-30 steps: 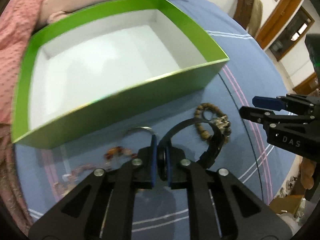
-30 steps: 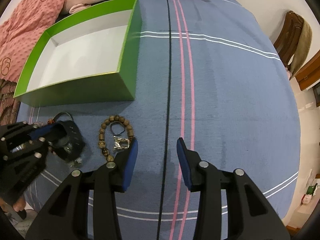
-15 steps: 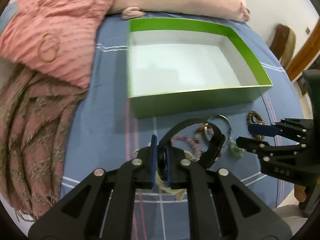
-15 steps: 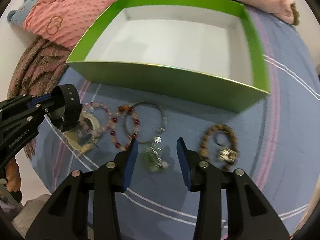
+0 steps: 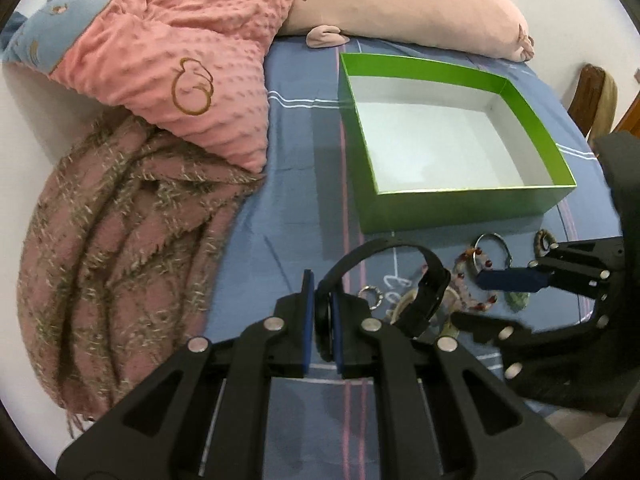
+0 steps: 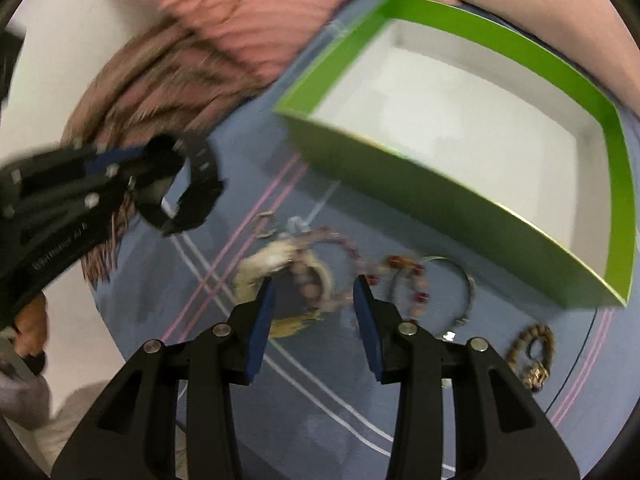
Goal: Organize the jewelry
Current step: 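Lift the black watch with the left tool while the right tool reaches toward the cream watch, then close the right tool on the cream watch band and lift it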
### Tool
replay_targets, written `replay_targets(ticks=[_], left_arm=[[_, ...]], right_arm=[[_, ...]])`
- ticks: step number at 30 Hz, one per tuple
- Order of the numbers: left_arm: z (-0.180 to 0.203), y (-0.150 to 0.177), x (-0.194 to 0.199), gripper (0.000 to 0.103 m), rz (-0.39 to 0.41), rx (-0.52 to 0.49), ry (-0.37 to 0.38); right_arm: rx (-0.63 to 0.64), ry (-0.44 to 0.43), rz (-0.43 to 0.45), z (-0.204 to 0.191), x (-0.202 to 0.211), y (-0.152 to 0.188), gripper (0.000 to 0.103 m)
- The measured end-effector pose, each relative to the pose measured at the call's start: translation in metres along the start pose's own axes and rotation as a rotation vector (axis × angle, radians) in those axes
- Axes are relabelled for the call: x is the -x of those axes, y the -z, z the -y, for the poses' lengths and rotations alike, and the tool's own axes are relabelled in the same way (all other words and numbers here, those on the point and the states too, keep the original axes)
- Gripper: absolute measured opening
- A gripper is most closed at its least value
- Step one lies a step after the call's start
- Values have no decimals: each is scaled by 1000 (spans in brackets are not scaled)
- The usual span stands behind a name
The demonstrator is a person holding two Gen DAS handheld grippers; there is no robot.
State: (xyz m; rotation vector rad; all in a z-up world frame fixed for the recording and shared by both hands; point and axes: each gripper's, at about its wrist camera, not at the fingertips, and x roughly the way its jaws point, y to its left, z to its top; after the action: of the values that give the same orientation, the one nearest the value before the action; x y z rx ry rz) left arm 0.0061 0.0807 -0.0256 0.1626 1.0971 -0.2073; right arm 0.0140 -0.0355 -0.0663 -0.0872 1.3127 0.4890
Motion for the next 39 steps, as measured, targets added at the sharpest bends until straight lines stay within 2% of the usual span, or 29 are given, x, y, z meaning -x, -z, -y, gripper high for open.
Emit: replay_targets(ticks=[6,11,14,18,21,22,25,30,39], left_arm=[[-4,-2,3,8,15,37,26],[-3,-3,5,9,16,29,29],[-6,-4,9,9,16,19,11],[-12,-3,19,9,10,-29,-27],[-14,-2,21,9,-2,-43,-21],[-15,-2,21,9,-7,-38,-11],[-18,-2,17,9,-24,-12,30],[-21,-2,12,9,-38,8,40],[-36,-4,18,9,-28,28,14]], right_arm=[[-11,-113,-75,-4,-10,19,41],[-90,-148,-125,5,-24,24,41],[-146,-118,-128,14,-27,22,41],[-216,-126,-132,22,-34,17,41],[-222,-95,-130,23,-36,13,40],[-215,-83,-130,22,-37,12,38],[-192,-26,-134,23,-37,11,19],[-191,-63,-164,33,-34,14,16],[-168,-49,-159,45,2,31,14]])
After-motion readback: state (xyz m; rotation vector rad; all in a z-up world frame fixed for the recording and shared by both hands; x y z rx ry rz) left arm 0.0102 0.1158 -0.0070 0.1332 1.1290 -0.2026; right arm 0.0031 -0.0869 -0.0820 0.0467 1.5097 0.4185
